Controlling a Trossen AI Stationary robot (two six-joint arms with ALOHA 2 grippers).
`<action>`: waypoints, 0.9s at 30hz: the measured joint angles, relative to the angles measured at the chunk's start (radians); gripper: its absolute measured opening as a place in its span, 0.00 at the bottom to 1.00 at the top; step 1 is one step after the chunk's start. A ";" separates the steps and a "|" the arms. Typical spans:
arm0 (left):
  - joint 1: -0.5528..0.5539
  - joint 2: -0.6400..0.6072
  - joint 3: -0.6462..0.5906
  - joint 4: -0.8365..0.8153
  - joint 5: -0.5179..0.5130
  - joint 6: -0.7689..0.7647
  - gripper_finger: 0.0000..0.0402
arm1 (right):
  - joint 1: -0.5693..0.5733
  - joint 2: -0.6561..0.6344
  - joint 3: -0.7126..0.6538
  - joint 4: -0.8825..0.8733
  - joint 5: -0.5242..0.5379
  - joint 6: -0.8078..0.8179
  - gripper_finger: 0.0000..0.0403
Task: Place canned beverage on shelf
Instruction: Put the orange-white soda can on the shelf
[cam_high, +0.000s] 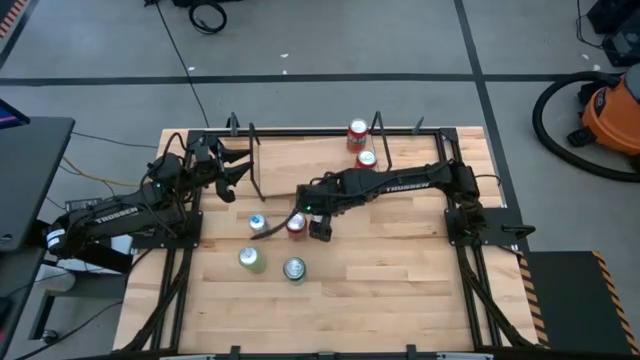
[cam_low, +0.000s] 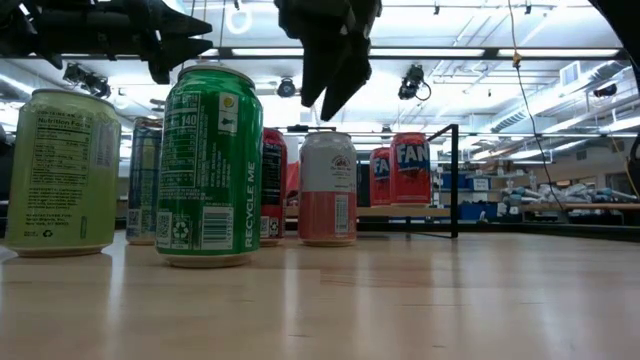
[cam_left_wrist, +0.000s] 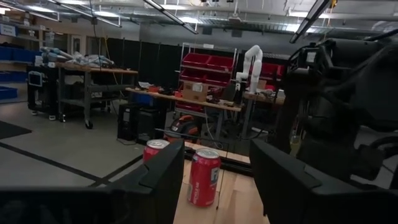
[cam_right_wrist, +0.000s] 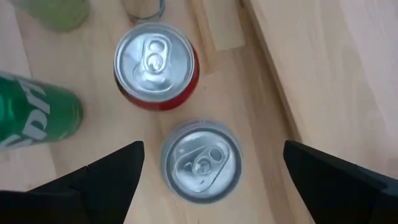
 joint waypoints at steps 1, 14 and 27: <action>0.000 0.000 0.000 -0.001 0.000 0.000 0.48 | 0.000 0.005 0.001 0.009 0.000 -0.001 0.98; 0.000 0.000 0.000 -0.005 0.000 0.000 0.48 | -0.023 0.073 0.000 0.009 -0.094 -0.047 0.93; 0.000 0.000 0.000 -0.004 0.000 0.000 0.48 | -0.051 0.064 -0.066 0.029 -0.135 -0.127 0.74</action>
